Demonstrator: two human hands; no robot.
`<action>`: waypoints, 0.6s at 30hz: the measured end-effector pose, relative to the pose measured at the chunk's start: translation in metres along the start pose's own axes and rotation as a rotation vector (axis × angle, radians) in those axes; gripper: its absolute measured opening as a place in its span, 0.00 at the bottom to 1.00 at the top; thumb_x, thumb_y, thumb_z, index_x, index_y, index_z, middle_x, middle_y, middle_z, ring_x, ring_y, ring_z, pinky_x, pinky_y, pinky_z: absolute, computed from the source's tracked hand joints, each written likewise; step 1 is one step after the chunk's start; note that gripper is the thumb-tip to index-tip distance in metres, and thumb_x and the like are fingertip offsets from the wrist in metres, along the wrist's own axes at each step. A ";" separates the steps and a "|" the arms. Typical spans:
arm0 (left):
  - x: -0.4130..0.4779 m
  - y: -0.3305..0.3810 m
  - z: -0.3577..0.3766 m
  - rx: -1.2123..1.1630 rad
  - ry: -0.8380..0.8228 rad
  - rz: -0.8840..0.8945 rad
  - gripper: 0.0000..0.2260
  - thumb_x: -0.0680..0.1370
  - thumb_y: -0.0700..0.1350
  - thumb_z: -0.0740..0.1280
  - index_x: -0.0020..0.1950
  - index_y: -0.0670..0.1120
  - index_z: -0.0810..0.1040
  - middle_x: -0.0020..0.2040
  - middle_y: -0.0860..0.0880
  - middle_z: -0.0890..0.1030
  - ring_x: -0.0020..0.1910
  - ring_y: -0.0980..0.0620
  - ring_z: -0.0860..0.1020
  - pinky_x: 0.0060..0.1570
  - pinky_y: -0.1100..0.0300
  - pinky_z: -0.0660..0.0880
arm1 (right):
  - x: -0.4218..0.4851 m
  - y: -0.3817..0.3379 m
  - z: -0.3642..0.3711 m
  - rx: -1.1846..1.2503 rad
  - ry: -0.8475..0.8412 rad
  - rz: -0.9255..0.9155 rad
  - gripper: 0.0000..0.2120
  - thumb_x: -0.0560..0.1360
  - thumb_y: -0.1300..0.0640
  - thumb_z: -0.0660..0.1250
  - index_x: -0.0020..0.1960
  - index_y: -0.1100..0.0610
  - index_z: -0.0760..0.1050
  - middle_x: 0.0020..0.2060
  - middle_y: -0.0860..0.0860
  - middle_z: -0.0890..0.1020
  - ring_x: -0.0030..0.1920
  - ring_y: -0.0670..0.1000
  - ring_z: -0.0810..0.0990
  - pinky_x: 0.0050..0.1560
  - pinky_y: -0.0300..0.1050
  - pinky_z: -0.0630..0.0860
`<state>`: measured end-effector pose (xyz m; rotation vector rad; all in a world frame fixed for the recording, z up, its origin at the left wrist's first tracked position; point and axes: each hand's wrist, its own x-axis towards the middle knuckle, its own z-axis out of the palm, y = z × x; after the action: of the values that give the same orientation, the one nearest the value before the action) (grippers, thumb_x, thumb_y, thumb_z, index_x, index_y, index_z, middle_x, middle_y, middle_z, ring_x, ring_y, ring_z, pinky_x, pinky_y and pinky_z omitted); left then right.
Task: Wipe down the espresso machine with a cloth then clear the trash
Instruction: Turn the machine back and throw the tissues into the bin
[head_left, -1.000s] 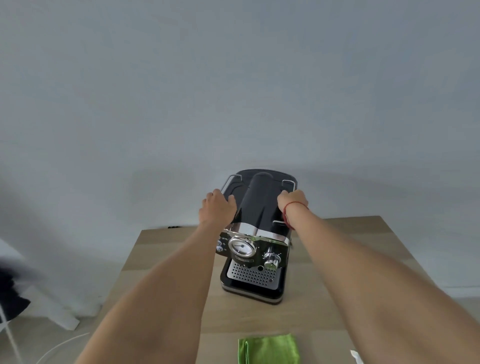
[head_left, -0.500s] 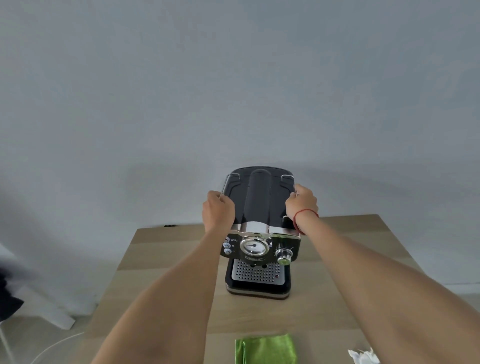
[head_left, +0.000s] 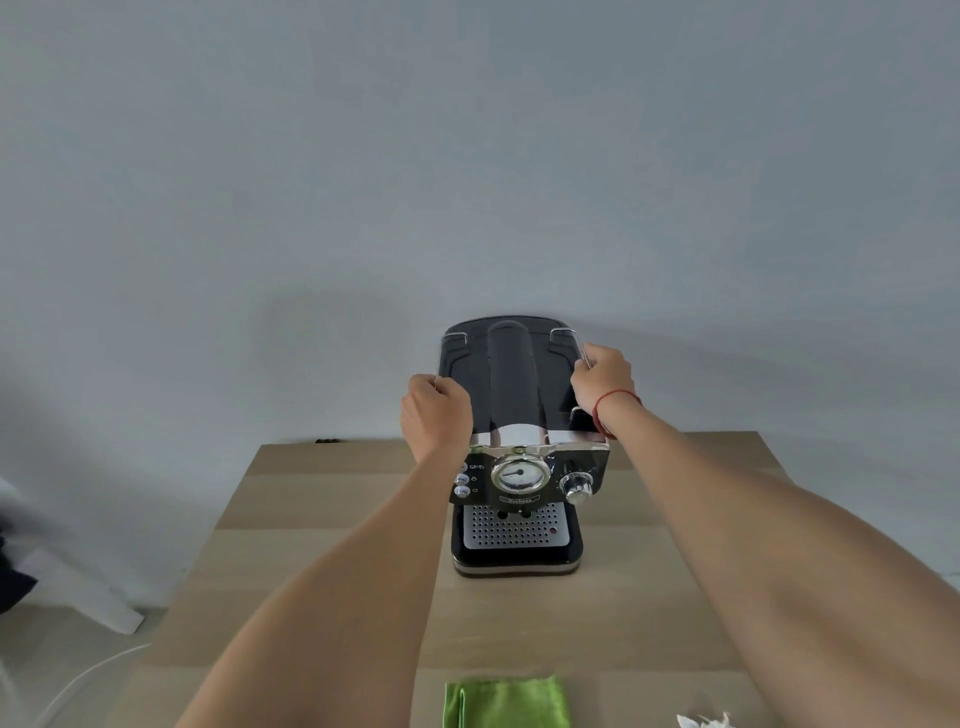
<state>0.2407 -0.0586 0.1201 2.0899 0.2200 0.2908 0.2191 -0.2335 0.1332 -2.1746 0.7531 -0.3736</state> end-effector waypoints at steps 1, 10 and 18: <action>-0.001 -0.001 0.000 0.001 0.003 0.004 0.11 0.80 0.41 0.56 0.51 0.39 0.76 0.41 0.47 0.76 0.42 0.44 0.76 0.45 0.52 0.73 | -0.001 0.001 0.001 0.008 0.001 0.000 0.18 0.77 0.66 0.56 0.30 0.56 0.56 0.27 0.50 0.64 0.36 0.55 0.66 0.31 0.42 0.59; 0.000 -0.001 -0.001 0.027 -0.011 0.008 0.10 0.80 0.41 0.55 0.51 0.39 0.75 0.41 0.46 0.76 0.45 0.42 0.76 0.45 0.52 0.72 | -0.001 0.002 0.005 0.034 -0.010 0.031 0.18 0.79 0.62 0.56 0.31 0.55 0.59 0.29 0.49 0.66 0.39 0.57 0.69 0.42 0.42 0.65; -0.024 0.003 -0.023 0.095 -0.268 0.044 0.21 0.82 0.49 0.49 0.67 0.37 0.67 0.64 0.39 0.72 0.62 0.40 0.73 0.61 0.45 0.70 | -0.047 0.018 -0.019 0.137 -0.214 -0.027 0.19 0.82 0.47 0.47 0.39 0.54 0.68 0.34 0.49 0.70 0.37 0.52 0.73 0.35 0.41 0.66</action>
<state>0.2116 -0.0482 0.1311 2.2033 0.0279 0.0246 0.1665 -0.2248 0.1313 -2.0577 0.5638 -0.1957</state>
